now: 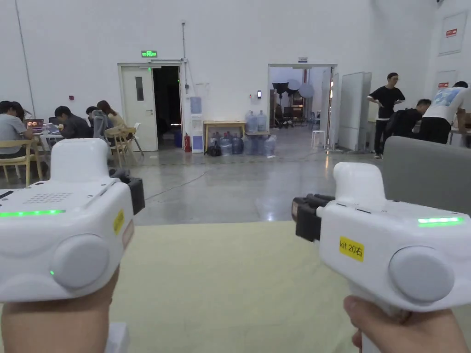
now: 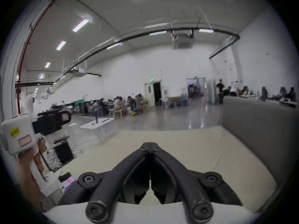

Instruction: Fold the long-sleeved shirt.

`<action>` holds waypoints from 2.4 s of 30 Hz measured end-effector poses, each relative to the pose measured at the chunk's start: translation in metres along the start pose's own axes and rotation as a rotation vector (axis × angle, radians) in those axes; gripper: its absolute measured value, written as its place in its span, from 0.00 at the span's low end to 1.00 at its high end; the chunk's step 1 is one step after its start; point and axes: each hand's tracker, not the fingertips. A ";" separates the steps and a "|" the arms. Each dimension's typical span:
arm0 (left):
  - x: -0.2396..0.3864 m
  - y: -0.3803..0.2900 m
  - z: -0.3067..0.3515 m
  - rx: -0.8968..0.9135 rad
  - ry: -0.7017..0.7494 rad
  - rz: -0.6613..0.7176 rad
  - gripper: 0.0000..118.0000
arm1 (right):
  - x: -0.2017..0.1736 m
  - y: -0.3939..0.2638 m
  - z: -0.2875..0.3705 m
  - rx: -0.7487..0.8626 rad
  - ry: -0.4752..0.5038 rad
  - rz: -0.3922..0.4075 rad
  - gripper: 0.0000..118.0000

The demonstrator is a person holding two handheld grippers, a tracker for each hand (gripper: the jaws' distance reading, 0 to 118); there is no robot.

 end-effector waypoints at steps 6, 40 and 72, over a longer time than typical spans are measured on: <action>0.055 -0.018 0.015 -0.035 -0.057 -0.085 0.08 | 0.019 -0.011 0.003 0.009 -0.014 0.053 0.00; 0.026 -0.022 0.024 -0.068 0.002 -0.102 1.00 | 0.005 -0.013 -0.015 -0.014 -0.114 0.043 1.00; 0.032 -0.013 0.046 -0.059 -0.007 -0.101 1.00 | -0.001 -0.014 -0.026 -0.045 -0.088 0.041 1.00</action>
